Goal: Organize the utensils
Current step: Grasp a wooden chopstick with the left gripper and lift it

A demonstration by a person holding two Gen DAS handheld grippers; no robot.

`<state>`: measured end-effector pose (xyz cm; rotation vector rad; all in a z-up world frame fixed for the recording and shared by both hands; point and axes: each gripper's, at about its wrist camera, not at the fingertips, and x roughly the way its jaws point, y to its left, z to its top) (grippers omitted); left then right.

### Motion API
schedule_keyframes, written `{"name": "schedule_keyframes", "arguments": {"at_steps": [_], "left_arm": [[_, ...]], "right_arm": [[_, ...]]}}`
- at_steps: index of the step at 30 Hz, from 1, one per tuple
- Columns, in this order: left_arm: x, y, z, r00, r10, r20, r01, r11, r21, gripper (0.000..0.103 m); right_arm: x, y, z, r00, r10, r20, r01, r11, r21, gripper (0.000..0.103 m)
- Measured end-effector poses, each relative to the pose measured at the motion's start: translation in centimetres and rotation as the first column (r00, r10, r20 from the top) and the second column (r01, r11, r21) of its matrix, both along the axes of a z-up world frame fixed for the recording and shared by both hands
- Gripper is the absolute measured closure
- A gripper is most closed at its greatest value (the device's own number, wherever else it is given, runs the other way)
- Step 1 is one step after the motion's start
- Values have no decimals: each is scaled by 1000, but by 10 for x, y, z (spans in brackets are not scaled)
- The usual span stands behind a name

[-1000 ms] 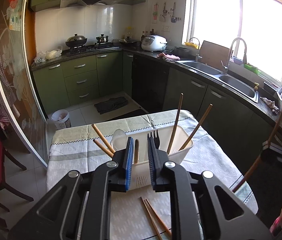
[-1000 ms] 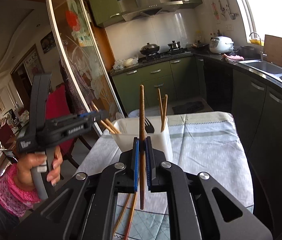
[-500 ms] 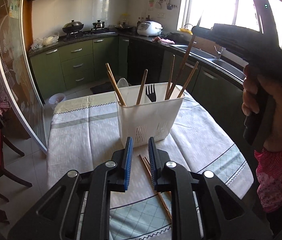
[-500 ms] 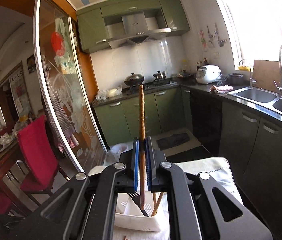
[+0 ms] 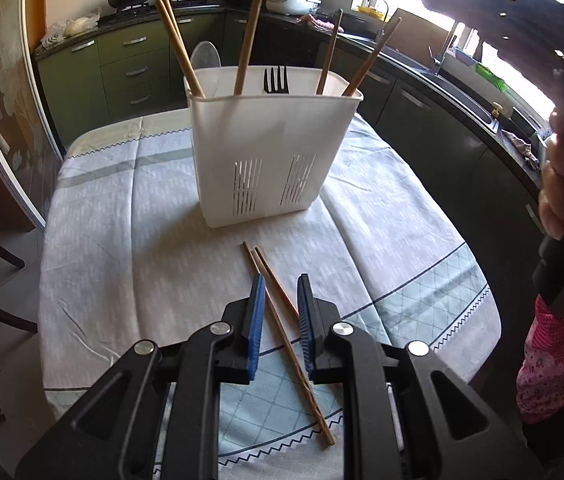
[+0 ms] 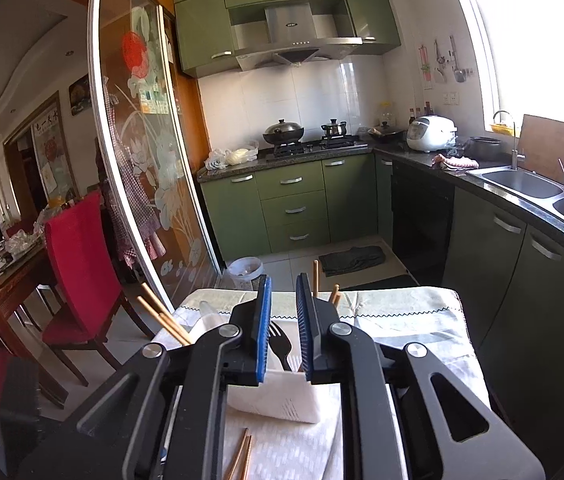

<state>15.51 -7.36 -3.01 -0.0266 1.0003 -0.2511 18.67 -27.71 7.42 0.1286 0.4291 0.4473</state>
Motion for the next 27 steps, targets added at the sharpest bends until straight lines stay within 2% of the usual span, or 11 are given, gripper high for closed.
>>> {"name": "schedule_keyframes", "arguments": {"at_steps": [2,7,12,18,23,27], "left_arm": [[4,-7,-14,999,-6,-37,6,1000,7,87],[21,-13,-56,985,17,-170,-20,1000,-16,87],[38,-13,-88,964,67,-259,-74,997,-16,87],[45,-12,-94,959,123,-257,-115,992,46,87],[45,-14,-96,959,133,-250,-113,989,94,88],[43,-17,-96,965,126,-229,-99,988,122,95]], "right_arm": [[-21,-14,-9,1000,1,-14,-1,1000,3,81],[-64,-55,-49,995,-12,-95,16,999,51,81],[-80,-97,-87,979,-33,-201,60,989,132,81],[-85,-117,-111,964,-40,-262,86,982,167,79],[-83,-110,-112,961,-10,-276,61,983,174,79],[-80,-97,-110,960,13,-280,34,986,163,79]]}}
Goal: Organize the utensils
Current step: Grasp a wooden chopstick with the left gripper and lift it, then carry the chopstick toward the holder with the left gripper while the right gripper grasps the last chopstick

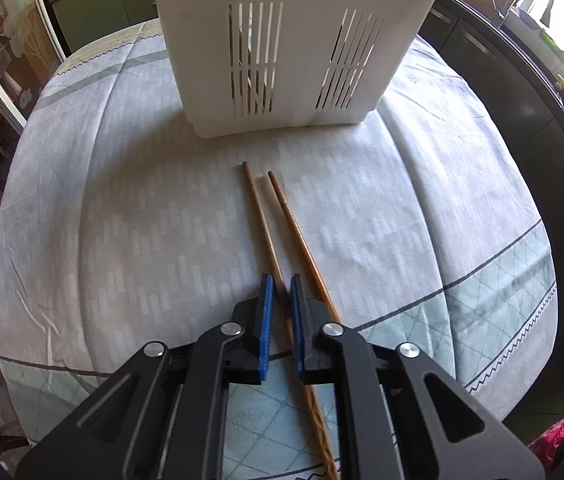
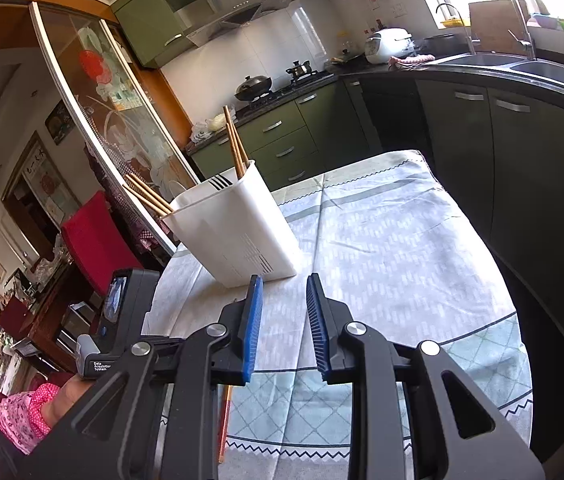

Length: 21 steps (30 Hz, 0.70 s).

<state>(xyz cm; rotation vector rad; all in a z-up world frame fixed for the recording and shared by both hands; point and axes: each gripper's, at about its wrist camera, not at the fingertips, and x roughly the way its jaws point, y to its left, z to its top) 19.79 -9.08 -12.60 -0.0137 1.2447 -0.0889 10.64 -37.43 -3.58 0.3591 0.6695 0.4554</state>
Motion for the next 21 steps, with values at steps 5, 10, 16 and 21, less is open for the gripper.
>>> {"name": "schedule_keyframes", "arguments": {"at_steps": [5,10,16,21], "left_arm": [[-6,0,9,998,-9,65,8,1000,15,97],[-23,8,33,986,-12,165,8,1000,26,97],[-54,29,72,954,7,300,-11,1000,14,97],[-84,47,100,912,39,408,-43,999,0,97]], "right_arm": [[7,18,0,999,28,-23,-29,999,-34,79],[17,38,-8,996,64,-63,-69,995,-77,73],[34,79,-30,974,156,-164,-177,977,-121,70],[50,116,-51,945,219,-243,-265,947,-179,65]]}}
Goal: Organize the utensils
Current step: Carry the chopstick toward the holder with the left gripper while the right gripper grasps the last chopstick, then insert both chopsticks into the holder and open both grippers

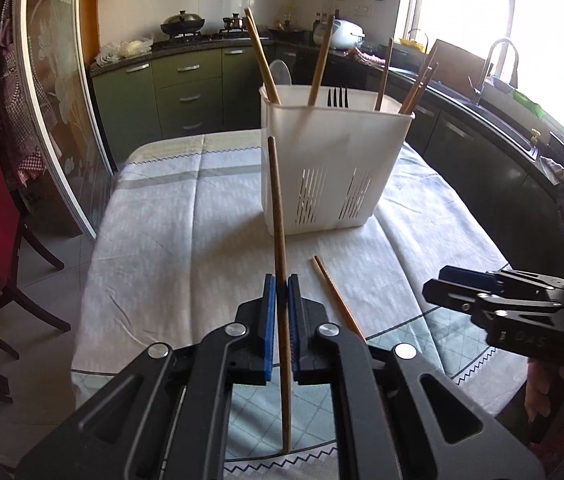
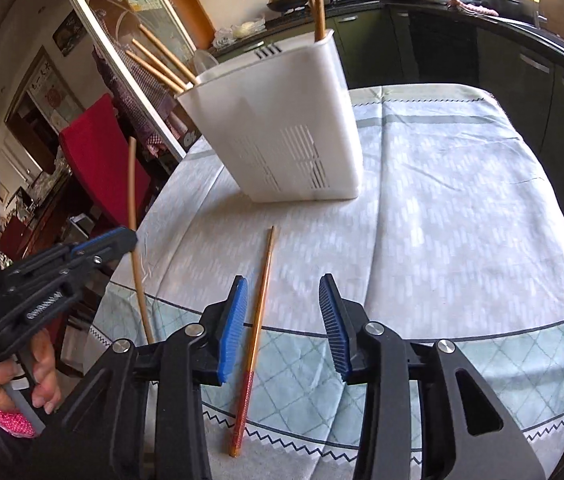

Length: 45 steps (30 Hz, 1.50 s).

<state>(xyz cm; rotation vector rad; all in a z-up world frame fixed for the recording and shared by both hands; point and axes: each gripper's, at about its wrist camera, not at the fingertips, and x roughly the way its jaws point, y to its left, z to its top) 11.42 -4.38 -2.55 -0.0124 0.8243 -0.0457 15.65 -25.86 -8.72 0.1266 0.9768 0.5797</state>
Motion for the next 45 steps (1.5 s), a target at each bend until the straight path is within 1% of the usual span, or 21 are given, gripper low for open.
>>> {"name": "schedule_keyframes", "arguments": {"at_steps": [4,9,11,15,18,19,20,21,23,25,27,29,30,32,33,34,36,38,40,45], "left_arm": [[-19,16,15,997,23,72,-22,1000,-12,97],[-38,29,28,990,39,133,-36,999,-29,98],[-44,32,32,987,38,154,-34,999,-27,98],[-51,33,36,985,24,169,-20,1000,-23,98],[-48,36,33,990,24,140,-18,999,-41,98],[-45,38,31,991,30,128,-23,998,-52,98],[-41,40,29,993,37,116,-30,998,-60,98],[-37,42,27,994,42,102,-35,997,-66,98],[-30,45,21,996,49,70,-44,996,-79,98],[-19,48,12,998,56,19,-54,995,-80,98],[-5,50,-1,996,63,-59,-68,993,-99,98],[11,53,-15,988,69,-137,-87,987,-132,98],[19,55,-23,983,73,-168,-97,986,-139,95],[37,52,-35,972,76,-222,-109,984,-142,87],[45,51,-41,967,82,-242,-120,982,-145,79],[54,49,-47,961,90,-261,-130,982,-139,74],[70,45,-56,953,107,-284,-145,983,-115,73],[85,45,-64,944,142,-297,-174,981,-82,73],[98,46,-71,932,169,-320,-202,977,-73,73],[120,44,-84,906,203,-372,-233,972,-36,73]], "right_arm": [[13,34,-16,998,54,-30,-57,994,-93,65],[29,74,-35,993,107,-56,-115,975,-188,65],[36,86,-40,992,111,-66,-122,968,-218,65],[48,99,-53,990,95,-106,-120,955,-270,65],[51,106,-55,991,85,-104,-113,949,-296,66],[52,107,-55,992,82,-99,-109,943,-313,68],[51,109,-56,993,80,-83,-104,934,-343,80],[51,110,-57,994,85,-76,-106,932,-347,92],[51,109,-57,993,79,-88,-103,941,-323,95],[51,104,-56,994,69,-90,-94,947,-308,96],[48,96,-51,994,68,-80,-88,957,-278,96],[38,79,-36,996,64,-56,-75,968,-239,96],[34,73,-29,998,58,-38,-65,973,-223,96],[27,59,-15,999,47,-6,-48,980,-192,96],[23,51,-9,999,42,6,-41,984,-176,96],[18,43,-3,999,36,19,-32,986,-162,96],[10,27,6,999,18,45,-12,990,-139,96],[1,15,11,998,4,60,2,994,-111,96],[-6,-1,17,997,-13,73,19,997,-80,96],[-20,-39,32,993,-60,105,59,998,8,96]]}}
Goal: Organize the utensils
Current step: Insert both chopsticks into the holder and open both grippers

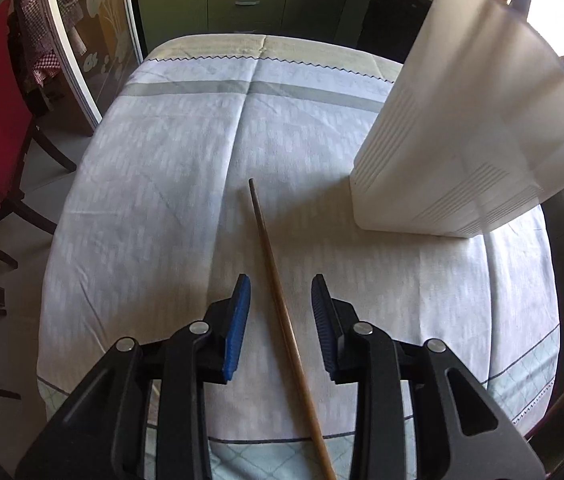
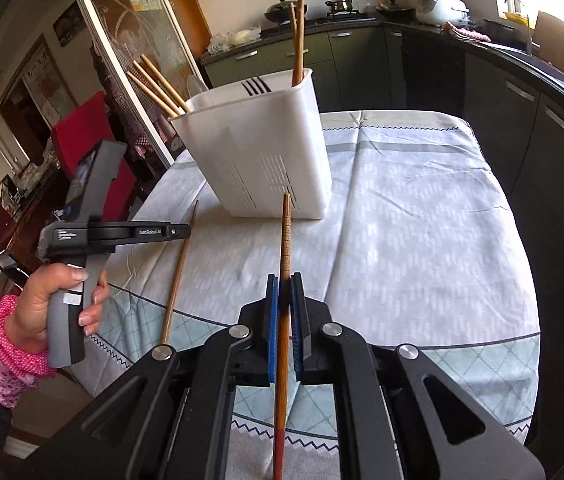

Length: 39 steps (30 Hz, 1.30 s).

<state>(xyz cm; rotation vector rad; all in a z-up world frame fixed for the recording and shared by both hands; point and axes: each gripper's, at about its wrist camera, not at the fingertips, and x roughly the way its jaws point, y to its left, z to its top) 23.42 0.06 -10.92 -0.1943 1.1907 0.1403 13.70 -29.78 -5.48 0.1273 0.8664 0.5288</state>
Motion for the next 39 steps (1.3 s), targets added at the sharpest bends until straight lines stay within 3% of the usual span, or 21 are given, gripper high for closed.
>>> {"name": "schedule_keyframes", "arguments": {"at_steps": [6,8,10,14,20,24,29,33,39], "left_arm": [[9,-3,-11,999,13,-40,-12,1000,19,73],[9,-5,-12,999,13,-36,-12,999,33,78],[9,-7,-12,999,5,-31,-3,999,41,95],[5,-9,-11,1000,-4,-13,5,1000,19,97],[-16,-9,23,990,-39,134,35,999,31,97],[-42,-10,57,964,-67,257,55,997,54,97],[-76,-16,93,917,-111,383,82,992,91,97],[-90,-17,112,886,-141,441,108,989,98,97],[-104,-28,138,847,-181,501,149,983,103,97]], "right_arm": [[-10,-38,48,992,-51,115,34,989,146,96],[-14,-44,71,984,-70,166,40,983,177,96],[-15,-45,93,973,-83,217,41,981,191,96],[-12,-40,135,944,-97,315,36,980,194,96],[-2,-26,192,894,-125,429,45,980,193,96],[19,-15,217,872,-156,465,76,980,185,96],[61,4,220,863,-184,470,117,979,167,96],[104,25,197,905,-164,393,134,986,103,96],[132,50,148,940,-133,313,136,991,12,96]]}}
